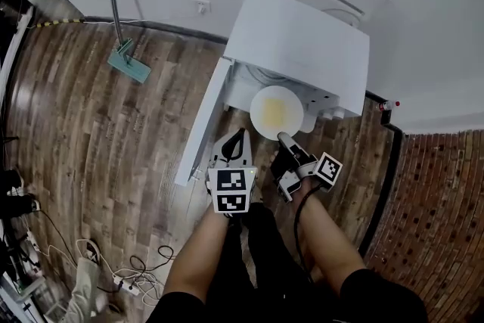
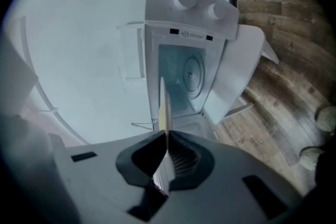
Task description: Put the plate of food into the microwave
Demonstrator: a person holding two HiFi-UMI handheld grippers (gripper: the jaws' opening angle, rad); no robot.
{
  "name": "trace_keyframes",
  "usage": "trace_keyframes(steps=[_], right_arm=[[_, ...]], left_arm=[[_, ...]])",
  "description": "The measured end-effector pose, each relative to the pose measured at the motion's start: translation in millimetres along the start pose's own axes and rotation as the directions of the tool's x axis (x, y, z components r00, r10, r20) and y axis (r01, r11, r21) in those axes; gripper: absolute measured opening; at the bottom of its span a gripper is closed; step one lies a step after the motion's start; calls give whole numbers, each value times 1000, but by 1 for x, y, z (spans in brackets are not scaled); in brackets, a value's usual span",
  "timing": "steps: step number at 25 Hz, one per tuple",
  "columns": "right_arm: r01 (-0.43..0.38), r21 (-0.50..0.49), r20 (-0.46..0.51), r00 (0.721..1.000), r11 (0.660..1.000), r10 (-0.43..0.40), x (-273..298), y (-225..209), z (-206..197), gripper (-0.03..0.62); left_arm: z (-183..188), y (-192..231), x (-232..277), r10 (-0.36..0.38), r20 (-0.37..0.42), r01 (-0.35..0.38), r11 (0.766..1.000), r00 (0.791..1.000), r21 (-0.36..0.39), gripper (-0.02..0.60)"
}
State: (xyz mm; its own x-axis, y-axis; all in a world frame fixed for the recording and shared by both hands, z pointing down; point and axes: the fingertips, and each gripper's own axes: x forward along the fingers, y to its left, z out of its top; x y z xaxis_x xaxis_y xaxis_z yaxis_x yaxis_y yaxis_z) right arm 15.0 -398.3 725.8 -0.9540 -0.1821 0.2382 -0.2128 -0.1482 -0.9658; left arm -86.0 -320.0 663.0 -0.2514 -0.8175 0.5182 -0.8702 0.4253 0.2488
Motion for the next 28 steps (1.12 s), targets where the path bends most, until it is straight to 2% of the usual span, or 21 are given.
trace_keyframes(steps=[10, 16, 24, 28], right_arm=[[54, -34, 117, 992, 998, -49, 87, -58, 81, 25], [62, -72, 154, 987, 995, -50, 132, -69, 113, 25], [153, -193, 202, 973, 969, -113, 166, -66, 144, 25], [222, -239, 254, 954, 945, -160, 170, -74, 158, 25]], left_arm=[[-47, 12, 37, -4, -46, 4, 1000, 999, -3, -2], [-71, 15, 48, -7, -86, 6, 1000, 996, -13, -2], [-80, 25, 53, -1, -103, -3, 999, 995, -32, -2], [-89, 23, 53, -11, -120, 8, 1000, 993, -30, -2]])
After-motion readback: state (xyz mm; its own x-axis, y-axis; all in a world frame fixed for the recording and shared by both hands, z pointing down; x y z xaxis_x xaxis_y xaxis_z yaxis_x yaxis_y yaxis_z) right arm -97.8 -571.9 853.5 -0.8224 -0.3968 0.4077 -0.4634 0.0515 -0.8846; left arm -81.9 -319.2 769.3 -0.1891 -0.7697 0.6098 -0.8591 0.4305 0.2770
